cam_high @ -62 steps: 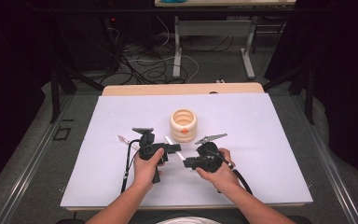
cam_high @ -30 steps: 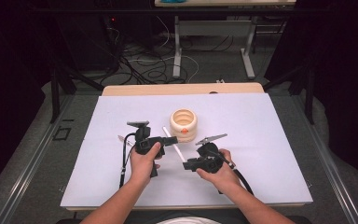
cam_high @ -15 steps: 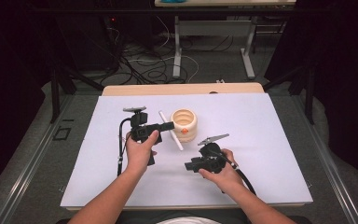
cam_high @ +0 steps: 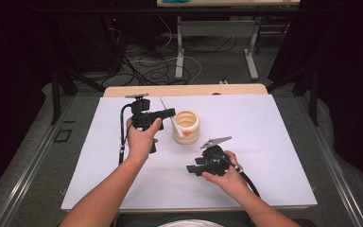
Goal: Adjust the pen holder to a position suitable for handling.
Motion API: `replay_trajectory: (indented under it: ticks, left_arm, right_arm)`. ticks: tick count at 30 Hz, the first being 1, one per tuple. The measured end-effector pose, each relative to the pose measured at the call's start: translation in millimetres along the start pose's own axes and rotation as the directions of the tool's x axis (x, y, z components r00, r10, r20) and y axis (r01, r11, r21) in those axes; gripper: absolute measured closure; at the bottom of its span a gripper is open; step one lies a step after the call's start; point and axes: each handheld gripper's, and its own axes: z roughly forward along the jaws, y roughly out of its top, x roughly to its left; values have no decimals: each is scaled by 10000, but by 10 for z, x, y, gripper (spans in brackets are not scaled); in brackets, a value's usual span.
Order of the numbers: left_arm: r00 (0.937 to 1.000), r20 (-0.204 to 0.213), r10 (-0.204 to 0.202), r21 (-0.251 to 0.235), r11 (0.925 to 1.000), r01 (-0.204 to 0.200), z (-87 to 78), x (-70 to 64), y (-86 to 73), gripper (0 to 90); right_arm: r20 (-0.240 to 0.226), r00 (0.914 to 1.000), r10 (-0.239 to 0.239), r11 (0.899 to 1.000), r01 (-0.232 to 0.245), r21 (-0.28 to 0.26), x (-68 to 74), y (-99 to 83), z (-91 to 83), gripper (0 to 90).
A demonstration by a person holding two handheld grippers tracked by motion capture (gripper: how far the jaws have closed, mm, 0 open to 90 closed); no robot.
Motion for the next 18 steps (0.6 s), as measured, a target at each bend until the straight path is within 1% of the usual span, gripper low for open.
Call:
replay_trajectory:
  ticks: [1, 2, 3, 4, 5, 6, 7, 8, 9, 10, 11, 12, 13, 14, 15, 16, 17, 18]
  left_arm:
    - [9999, -59, 88, -51, 9999, -88, 8, -9, 8, 779]
    - [9997, -67, 216, 14, 9998, -216, 9, -15, 19, 780]
    - [9994, -175, 311, -128, 9994, -313, 30, -28, 21, 779]
    - [9986, -243, 468, -70, 9989, -470, 41, -34, 31, 779]
    - [9984, -290, 486, -117, 9987, -490, 59, -45, 34, 779]
    - [9971, -389, 657, -85, 9978, -661, 73, -46, 43, 779]
    - [9966, -490, 660, -170, 9976, -669, 100, -59, 45, 779]
    - [9950, -542, 838, -73, 9964, -843, 111, -60, 56, 779]
    - [9935, -645, 937, -111, 9955, -946, 133, -69, 60, 779]
    - [9919, -816, 969, -204, 9949, -989, 156, -83, 63, 779]
    - [9901, -864, 1105, -161, 9935, -1123, 169, -86, 72, 779]
    - [9871, -1002, 1245, -249, 9915, -1276, 192, -92, 75, 779]
    - [9843, -1101, 1379, -208, 9898, -1410, 204, -98, 84, 779]
    - [9823, -1126, 1500, -188, 9880, -1530, 220, -102, 92, 779]
    - [9796, -1215, 1601, -230, 9862, -1641, 241, -110, 96, 779]
    - [9768, -1268, 1724, -204, 9841, -1763, 257, -114, 104, 779]
    - [9742, -1347, 1813, -216, 9824, -1858, 277, -119, 108, 779]
    - [9721, -1398, 1885, -199, 9810, -1930, 295, -124, 113, 779]
  right_arm:
    - [45, 9998, -198, 9998, 198, -89, 1, -6, 22, 460]
    - [133, 9996, -251, 9996, 252, -93, 10, -11, 27, 451]
    - [98, 9996, -271, 9996, 270, 105, 18, -9, 16, 442]
    - [130, 9992, -373, 9992, 375, -141, 22, -16, 38, 432]
    - [73, 9994, -339, 9994, 339, -5, 28, -14, 37, 419]
    - [132, 9989, -444, 9990, 446, -99, 31, -16, 46, 412]
    - [199, 9986, -487, 9988, 485, 94, 36, -13, 35, 407]
    - [237, 9983, -535, 9985, 537, -94, 37, -18, 50, 402]
    - [242, 9983, -534, 9985, 536, -91, 42, -17, 49, 399]
    - [261, 9981, -549, 9985, 548, 73, 43, -12, 39, 394]
    - [237, 9977, -632, 9980, 632, -13, 37, -11, 44, 390]
    - [243, 9984, -514, 9987, 515, -25, 41, -10, 47, 384]
    - [194, 9983, -546, 9982, 541, 274, 31, 1, 33, 382]
    - [1, 9991, -414, 9991, 414, -48, 28, -7, 60, 381]
    - [-66, 9985, -545, 9982, 546, 241, 9, 3, 43, 376]
    - [-97, 9992, -391, 9990, 393, 201, 7, -1, 45, 376]
    - [-234, 9984, -513, 9981, 520, 319, -11, 5, 44, 376]
    - [-226, 9992, -321, 9988, 329, 375, -5, 3, 40, 372]
